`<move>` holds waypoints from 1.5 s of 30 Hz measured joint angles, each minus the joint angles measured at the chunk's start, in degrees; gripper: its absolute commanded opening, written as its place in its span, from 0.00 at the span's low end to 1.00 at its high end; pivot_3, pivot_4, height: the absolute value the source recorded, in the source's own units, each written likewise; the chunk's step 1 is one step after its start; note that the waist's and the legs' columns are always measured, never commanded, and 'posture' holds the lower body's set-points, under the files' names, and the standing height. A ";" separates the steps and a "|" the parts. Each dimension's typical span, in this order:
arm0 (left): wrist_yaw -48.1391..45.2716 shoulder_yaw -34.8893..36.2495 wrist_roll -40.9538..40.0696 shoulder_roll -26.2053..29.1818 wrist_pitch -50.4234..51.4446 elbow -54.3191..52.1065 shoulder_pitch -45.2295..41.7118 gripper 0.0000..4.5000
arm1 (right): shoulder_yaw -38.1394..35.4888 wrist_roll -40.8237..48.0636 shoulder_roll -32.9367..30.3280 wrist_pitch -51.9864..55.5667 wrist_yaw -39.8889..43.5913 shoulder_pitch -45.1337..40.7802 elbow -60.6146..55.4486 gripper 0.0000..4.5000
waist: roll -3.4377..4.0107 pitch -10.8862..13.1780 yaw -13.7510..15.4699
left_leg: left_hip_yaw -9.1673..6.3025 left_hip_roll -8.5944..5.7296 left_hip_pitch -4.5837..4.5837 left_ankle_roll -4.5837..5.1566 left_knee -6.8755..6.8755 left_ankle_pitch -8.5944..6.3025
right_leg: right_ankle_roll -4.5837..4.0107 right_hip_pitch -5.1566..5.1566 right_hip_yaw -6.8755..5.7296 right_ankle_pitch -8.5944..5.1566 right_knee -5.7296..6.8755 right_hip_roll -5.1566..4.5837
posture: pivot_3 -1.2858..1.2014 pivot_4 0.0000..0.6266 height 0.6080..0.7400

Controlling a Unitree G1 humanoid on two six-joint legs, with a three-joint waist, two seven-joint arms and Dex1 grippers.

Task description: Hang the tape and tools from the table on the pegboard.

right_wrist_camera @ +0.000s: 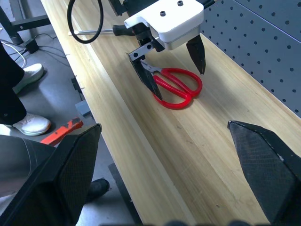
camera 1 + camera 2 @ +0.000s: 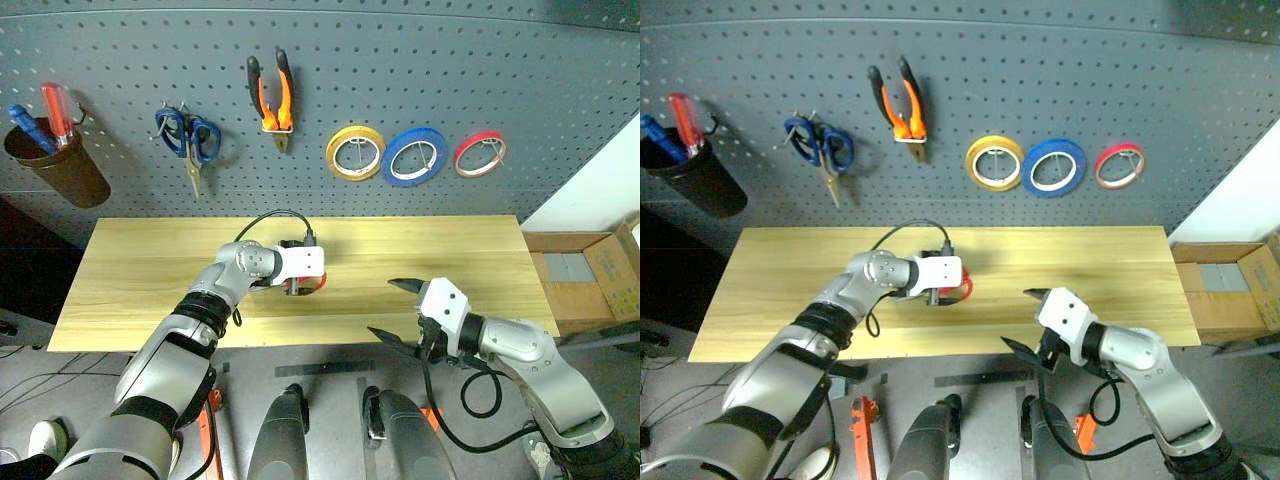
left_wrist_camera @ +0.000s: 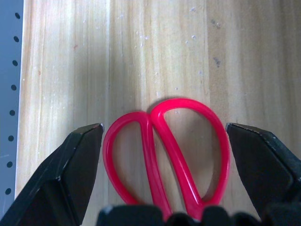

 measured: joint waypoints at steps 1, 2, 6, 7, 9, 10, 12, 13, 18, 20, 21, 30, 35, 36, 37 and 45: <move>0.51 0.00 0.09 0.06 -0.04 0.28 0.00 1.00 | -0.01 0.02 -0.04 0.00 0.05 -0.01 0.00 1.00 | -0.01 0.06 0.00 | 0.00 0.00 -0.02 0.00 -0.01 0.00 | 0.00 -0.03 0.01 0.00 0.01 0.00 | 0.52 0.59 1.00; 0.94 -0.02 0.29 0.13 -0.19 0.62 -0.01 1.00 | -0.02 0.04 -0.11 0.00 0.13 0.00 0.00 1.00 | -0.01 0.10 -0.01 | 0.01 0.00 -0.03 0.00 -0.03 0.00 | 0.00 -0.06 0.02 0.00 0.00 0.00 | 0.52 0.59 1.00; 3.53 -0.47 1.48 0.39 -0.81 2.76 -0.58 1.00 | -0.12 0.20 -0.56 0.17 0.20 0.44 -0.31 1.00 | -0.01 0.21 -0.01 | 0.04 0.00 -0.07 0.00 -0.05 0.00 | 0.00 -0.13 0.02 0.00 0.00 0.00 | 0.52 0.61 1.00; 4.34 -0.53 1.99 0.40 -1.24 3.59 -0.80 1.00 | -0.13 0.33 -0.66 0.25 0.21 0.47 -0.38 1.00 | 0.00 0.31 -0.01 | 0.06 0.00 -0.07 0.00 -0.05 0.00 | 0.00 -0.14 0.02 0.00 0.00 0.00 | 0.52 0.62 1.00; 5.53 -0.63 2.57 0.29 -1.81 5.41 -1.53 1.00 | -0.25 0.46 -0.73 0.34 0.21 0.48 -0.41 1.00 | -0.02 0.57 -0.01 | 0.06 0.00 -0.08 0.00 -0.03 0.00 | 0.01 -0.15 0.02 0.00 0.02 0.00 | 0.52 0.62 1.00; 5.94 -0.63 2.65 0.26 -1.92 5.97 -2.13 1.00 | -0.30 0.48 -0.74 0.36 0.20 0.48 -0.41 1.00 | -0.02 0.72 0.00 | 0.04 0.01 -0.09 0.00 -0.03 0.00 | 0.01 -0.15 0.02 0.00 0.02 0.00 | 0.52 0.62 1.00; 6.82 -0.63 2.80 0.19 -2.17 6.97 -3.12 1.00 | -0.31 0.51 -0.74 0.39 0.19 0.49 -0.44 1.00 | -0.03 0.90 0.01 | 0.04 0.01 -0.10 0.00 -0.04 0.00 | 0.00 -0.15 0.03 0.00 0.02 -0.01 | 0.52 0.62 1.00; 7.11 -0.63 2.95 0.15 -2.53 7.37 -3.56 1.00 | -0.32 0.53 -0.74 0.45 0.18 0.49 -0.48 1.00 | -0.03 1.00 0.02 | 0.06 0.01 -0.11 0.00 -0.05 0.00 | 0.00 -0.17 0.03 0.00 0.01 -0.01 | 0.52 0.62 1.00; 8.55 -0.68 3.55 -0.21 -4.16 9.45 -4.75 1.00 | -0.32 0.62 -0.73 0.85 0.16 0.45 -0.94 1.00 | 0.02 1.41 0.02 | 0.12 0.00 -0.32 -0.01 -0.05 -0.01 | 0.01 -0.46 0.03 0.00 0.06 0.00 | 0.52 0.64 1.00; 8.92 -0.69 3.60 -0.23 -4.52 9.72 -4.80 1.00 | -0.34 0.80 -0.74 1.13 0.17 0.47 -1.17 1.00 | 0.03 1.43 0.02 | 0.13 0.00 -0.35 -0.01 -0.04 0.00 | 0.01 -0.52 0.03 0.00 0.08 0.00 | 0.52 0.64 1.00; 9.01 -0.71 3.63 -0.23 -4.81 9.82 -4.77 1.00 | -0.39 1.10 -0.74 1.27 0.17 0.53 -1.39 1.00 | 0.04 1.44 0.02 | 0.13 0.00 -0.35 -0.01 -0.04 0.00 | 0.01 -0.52 0.03 0.00 0.10 0.00 | 0.52 0.66 1.00; 4.83 -0.34 2.19 1.17 -3.96 2.65 -0.06 1.00 | -0.63 2.26 -1.28 1.83 -0.06 1.08 -2.26 1.00 | 0.19 1.61 -0.03 | 0.15 0.02 -0.33 -0.01 -0.05 0.00 | 0.00 -0.52 0.12 -0.01 0.11 -0.03 | 0.52 0.67 1.00; 2.49 0.66 0.51 0.32 1.10 -4.07 3.71 1.00 | -0.64 2.31 -1.36 1.84 -0.26 1.19 -2.27 1.00 | 0.25 1.64 0.00 | 0.15 0.02 -0.32 -0.01 -0.03 0.00 | 0.00 -0.51 0.14 0.00 0.11 -0.05 | 0.52 0.67 1.00; 2.43 0.65 0.43 -0.21 1.78 -4.64 3.97 1.00 | -0.64 2.31 -1.35 1.84 -0.26 1.15 -2.27 1.00 | 0.27 1.65 0.02 | 0.15 0.01 -0.32 -0.01 -0.03 0.00 | 0.00 -0.51 0.14 0.00 0.11 -0.04 | 0.52 0.66 1.00; 2.45 0.66 0.38 -0.88 2.51 -4.90 4.06 1.00 | -0.64 2.31 -1.35 1.84 -0.26 1.07 -2.27 1.00 | 0.29 1.66 0.17 | 0.13 0.01 -0.32 -0.01 -0.02 0.00 | 0.00 -0.50 0.14 -0.01 0.11 -0.05 | 0.52 0.66 1.00; 7.06 0.41 0.42 -8.88 4.82 1.09 0.47 1.00 | -0.89 2.36 -1.41 1.83 -0.22 0.93 -2.25 1.00 | 0.29 1.67 1.11 | 0.14 -0.03 -0.38 0.00 0.01 0.00 | 0.03 -0.49 0.11 0.01 0.03 -0.04 | 0.51 0.64 1.00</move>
